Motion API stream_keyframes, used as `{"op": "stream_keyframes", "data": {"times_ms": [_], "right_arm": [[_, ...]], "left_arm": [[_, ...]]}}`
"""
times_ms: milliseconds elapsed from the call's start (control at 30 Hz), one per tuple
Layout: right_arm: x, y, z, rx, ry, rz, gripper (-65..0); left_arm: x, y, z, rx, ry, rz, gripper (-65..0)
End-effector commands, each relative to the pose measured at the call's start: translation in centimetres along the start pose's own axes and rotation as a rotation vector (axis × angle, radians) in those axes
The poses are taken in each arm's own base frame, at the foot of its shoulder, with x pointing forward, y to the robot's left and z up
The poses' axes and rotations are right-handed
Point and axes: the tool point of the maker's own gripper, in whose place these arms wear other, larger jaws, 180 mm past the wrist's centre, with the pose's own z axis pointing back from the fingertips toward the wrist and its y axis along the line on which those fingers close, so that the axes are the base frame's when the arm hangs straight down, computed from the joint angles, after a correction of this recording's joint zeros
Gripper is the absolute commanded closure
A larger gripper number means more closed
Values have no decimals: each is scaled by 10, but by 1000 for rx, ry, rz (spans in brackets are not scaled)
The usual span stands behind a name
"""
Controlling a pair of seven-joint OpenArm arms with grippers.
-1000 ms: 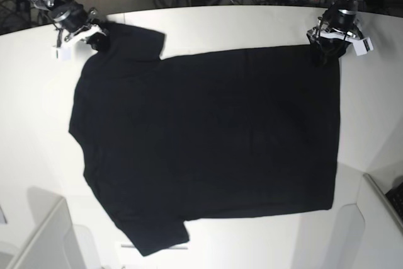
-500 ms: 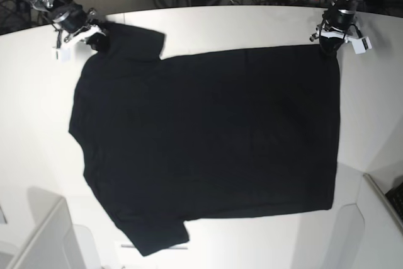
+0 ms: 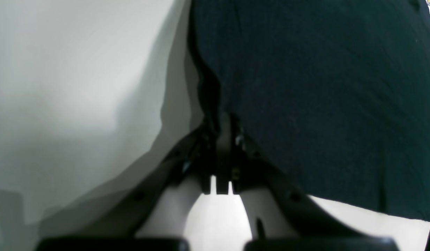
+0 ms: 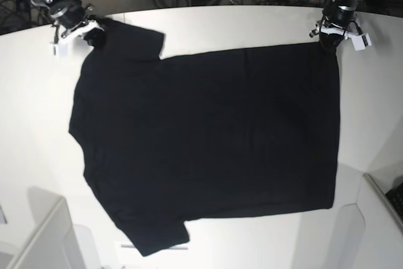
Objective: Fold the T-shirt properly
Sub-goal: 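Lift the shoulders and pull the shirt toward the robot base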
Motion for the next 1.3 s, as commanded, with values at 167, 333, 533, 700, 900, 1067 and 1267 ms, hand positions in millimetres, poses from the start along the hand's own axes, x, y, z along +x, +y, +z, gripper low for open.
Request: {"op": "stream_keyframes", "data": {"times_ms": [167,333,533,700,900,1067,1267], "right_arm": [[-8,-6,17,-60,43,51,0],[-13,-4,27,-69,48,71,0],[-16,2,39,-73,43,91,0],[-6,3,58,-111,-15,91,0],[4,6,61,-116,-41,107,0],[15,11,54,-102,-45,119,0],[33,19,47,-86,-52,135,0]], "left_arm": [[-1,3,16,11,33,-60,0],[1,2,21,10,32,-71,0],[2,-6,36,-6,35,-104,0],[-2,-5,44,-2,47,-114,0],[4,-13,47,-20,34,-128,0],[24,-38,49,-76,-20,-162,0],[35,-53,51,-110,-52,-172,0]]}}
